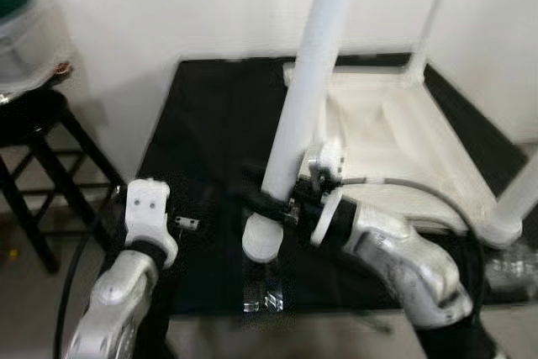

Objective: Building children table

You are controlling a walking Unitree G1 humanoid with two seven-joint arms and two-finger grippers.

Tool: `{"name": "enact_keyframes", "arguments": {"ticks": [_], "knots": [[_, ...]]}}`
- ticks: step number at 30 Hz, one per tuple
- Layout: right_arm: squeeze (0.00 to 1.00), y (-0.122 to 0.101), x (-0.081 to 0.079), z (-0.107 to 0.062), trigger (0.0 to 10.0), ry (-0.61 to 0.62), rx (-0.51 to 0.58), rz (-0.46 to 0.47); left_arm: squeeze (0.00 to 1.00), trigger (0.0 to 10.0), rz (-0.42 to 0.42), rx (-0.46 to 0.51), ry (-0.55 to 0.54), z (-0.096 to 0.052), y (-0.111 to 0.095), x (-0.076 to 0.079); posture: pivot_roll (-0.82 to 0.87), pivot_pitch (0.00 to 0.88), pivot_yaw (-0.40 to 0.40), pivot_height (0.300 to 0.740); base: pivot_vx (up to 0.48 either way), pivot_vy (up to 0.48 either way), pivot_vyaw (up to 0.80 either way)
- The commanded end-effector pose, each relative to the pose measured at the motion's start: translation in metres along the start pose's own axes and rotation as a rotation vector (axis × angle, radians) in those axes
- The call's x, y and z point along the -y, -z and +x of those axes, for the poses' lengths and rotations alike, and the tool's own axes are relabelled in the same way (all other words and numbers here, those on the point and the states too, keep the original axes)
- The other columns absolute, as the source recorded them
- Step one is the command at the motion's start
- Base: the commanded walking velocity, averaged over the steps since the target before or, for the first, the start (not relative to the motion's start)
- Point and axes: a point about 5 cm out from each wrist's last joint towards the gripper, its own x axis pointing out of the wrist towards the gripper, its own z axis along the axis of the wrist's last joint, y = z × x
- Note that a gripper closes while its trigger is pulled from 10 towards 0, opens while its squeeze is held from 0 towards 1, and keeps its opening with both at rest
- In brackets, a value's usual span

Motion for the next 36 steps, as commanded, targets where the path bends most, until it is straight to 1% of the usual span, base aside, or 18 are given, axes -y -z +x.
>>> {"name": "enact_keyframes", "arguments": {"ticks": [1, 2, 3, 8, 11, 13, 14, 16, 17, 20, 22, 24, 26, 28, 36], "knots": [[0.0, 0.002, 0.001, -0.001, 10.0, 0.022, 0.002, -0.008, 0.0, 10.0, 0.02, -0.005, -0.003, 0.001, 0.002, 0.0, -0.02, 0.066, 0.002, 0.74, 0.0, 0.48, 0.0], [0.0, 0.002, 0.001, -0.001, 10.0, 0.022, 0.002, -0.008, 0.0, 10.0, 0.02, -0.005, -0.003, 0.001, 0.002, 0.0, -0.02, 0.066, 0.002, 0.74, 0.0, 0.48, 0.0], [0.0, 0.003, 0.002, -0.002, 10.0, 0.051, 0.005, -0.011, 0.0, 10.0, 0.03, 0.007, 0.0, 0.005, 0.001, 0.001, -0.02, 0.048, 0.005, 0.74, 0.0, 0.0, 0.0], [0.0, 0.004, 0.004, -0.003, 10.0, 0.08, 0.01, -0.009, 0.0, 10.0, 0.028, 0.025, 0.017, 0.007, -0.001, 0.004, -0.02, 0.042, 0.008, 0.74, 0.0, 0.0, 0.0], [0.0, 0.005, 0.005, -0.002, 10.0, 0.105, 0.017, -0.011, 0.0, 10.0, 0.006, 0.028, 0.042, 0.008, 0.0, 0.007, -0.02, 0.032, 0.01, 0.74, 0.0, 0.0, 0.0], [0.0, 0.005, 0.006, -0.002, 10.0, 0.111, 0.025, -0.008, 0.0, 10.0, -0.005, 0.03, 0.05, 0.008, 0.0, 0.009, -0.02, 0.027, 0.012, 0.74, 0.0, 0.0, 0.0], [0.0, 0.004, 0.006, -0.002, 10.0, 0.106, 0.043, 0.015, 0.0, 10.0, -0.008, 0.031, 0.062, 0.008, 0.001, 0.011, -0.02, 0.024, 0.013, 0.74, 0.0, 0.0, 0.0], [0.0, 0.004, 0.006, -0.002, 10.0, 0.106, 0.043, 0.015, 0.0, 10.0, -0.008, 0.031, 0.062, 0.008, 0.001, 0.011, -0.02, 0.024, 0.013, 0.74, 0.0, 0.0, 0.0], [0.0, 0.001, 0.005, -0.003, 10.0, 0.095, 0.066, 0.006, 0.0, 10.0, -0.01, 0.03, 0.078, 0.009, 0.001, 0.012, -0.02, 0.02, 0.013, 0.74, 0.0, 0.0, 0.8], [0.0, -0.001, 0.004, -0.003, 10.0, 0.093, 0.077, -0.001, 0.0, 10.0, -0.009, 0.03, 0.083, 0.009, 0.001, 0.013, -0.02, 0.019, 0.015, 0.74, 0.0, 0.0, 0.53], [0.0, -0.001, 0.004, -0.003, 10.0, 0.084, 0.069, 0.0, 0.0, 10.0, -0.005, 0.031, 0.093, 0.009, 0.002, 0.014, -0.02, 0.017, 0.013, 0.74, 0.247, 0.0, 0.0], [0.0, -0.001, 0.001, -0.002, 10.0, 0.055, 0.068, -0.011, 0.0, 10.0, 0.004, 0.032, 0.111, 0.009, 0.002, 0.017, -0.02, 0.015, 0.013, 0.74, 0.255, 0.0, 0.63], [0.0, 0.0, 0.001, -0.002, 10.0, 0.07, 0.061, -0.008, 0.0, 10.0, 0.006, 0.033, 0.117, 0.008, 0.002, 0.018, -0.02, 0.014, 0.012, 0.74, 0.257, 0.0, 0.31], [0.0, 0.003, 0.0, -0.001, 10.0, 0.081, 0.047, -0.023, 0.0, 10.0, 0.006, 0.033, 0.123, 0.008, 0.002, 0.018, -0.02, 0.014, 0.013, 0.74, 0.259, 0.0, 0.0], [0.0, 0.005, -0.002, -0.001, 10.0, 0.062, 0.04, -0.019, 0.0, 10.0, 0.008, 0.031, 0.142, 0.009, 0.003, 0.02, -0.02, 0.015, 0.013, 0.74, 0.26, 0.0, 0.0]]}}
